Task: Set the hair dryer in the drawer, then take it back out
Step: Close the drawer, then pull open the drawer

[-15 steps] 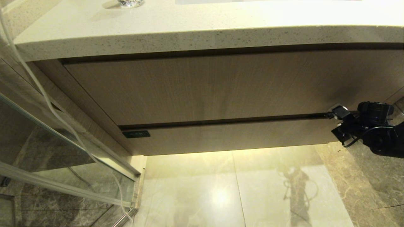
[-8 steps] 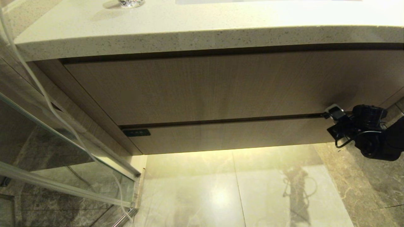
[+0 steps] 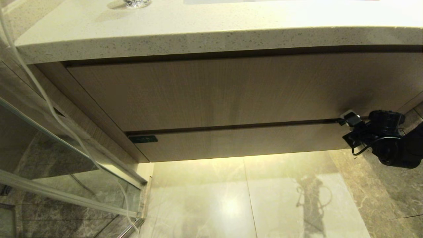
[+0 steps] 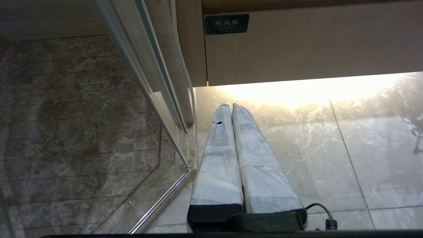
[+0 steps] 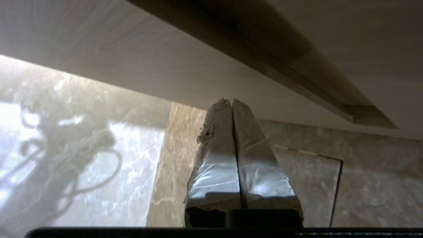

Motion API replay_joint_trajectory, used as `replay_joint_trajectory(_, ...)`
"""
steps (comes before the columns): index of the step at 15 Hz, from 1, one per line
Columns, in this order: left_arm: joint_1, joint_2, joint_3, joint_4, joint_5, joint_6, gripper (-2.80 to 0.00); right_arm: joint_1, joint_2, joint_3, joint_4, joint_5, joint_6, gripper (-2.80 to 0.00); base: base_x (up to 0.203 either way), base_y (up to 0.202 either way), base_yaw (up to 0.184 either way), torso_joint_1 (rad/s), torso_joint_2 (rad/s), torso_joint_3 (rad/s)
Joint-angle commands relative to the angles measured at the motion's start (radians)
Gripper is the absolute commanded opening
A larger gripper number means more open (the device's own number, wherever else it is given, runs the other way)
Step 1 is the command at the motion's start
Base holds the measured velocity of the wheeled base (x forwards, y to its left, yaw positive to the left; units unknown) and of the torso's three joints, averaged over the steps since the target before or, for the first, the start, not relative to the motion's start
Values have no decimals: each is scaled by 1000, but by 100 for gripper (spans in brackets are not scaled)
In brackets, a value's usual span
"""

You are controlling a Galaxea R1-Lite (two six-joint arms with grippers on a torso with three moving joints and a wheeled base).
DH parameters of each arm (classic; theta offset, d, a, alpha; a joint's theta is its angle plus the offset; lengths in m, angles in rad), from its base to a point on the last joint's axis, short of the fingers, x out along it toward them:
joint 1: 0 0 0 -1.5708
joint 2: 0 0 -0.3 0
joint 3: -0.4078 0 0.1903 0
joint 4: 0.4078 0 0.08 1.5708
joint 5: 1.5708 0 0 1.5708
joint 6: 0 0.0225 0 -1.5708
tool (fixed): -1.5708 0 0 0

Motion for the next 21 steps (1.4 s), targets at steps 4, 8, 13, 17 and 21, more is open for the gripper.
replay_joint_trajectory(4, 0, 0, 0, 0, 2, 0, -280, -1, -237, 77, 244, 16, -8, -280, 0, 0, 0, 0, 0, 0)
replay_joint_trajectory(8, 0, 0, 0, 0, 2, 0, -280, 23, -594, 226, 440, 87, -72, -280, 0, 0, 0, 0, 0, 0)
replay_joint_trajectory(13, 0, 0, 0, 0, 0, 0, -280, 226, -1057, 472, 633, 177, -166, -280, 0, 0, 0, 0, 0, 0)
replay_joint_trajectory(17, 0, 0, 0, 0, 0, 0, -280, 261, -1085, 503, 684, 204, -211, -280, 0, 0, 0, 0, 0, 0)
replay_joint_trajectory(21, 0, 0, 0, -1, 0, 0, -280, 363, -1323, 548, 789, 274, -451, 0, 0, 0, 0, 0, 0, 0)
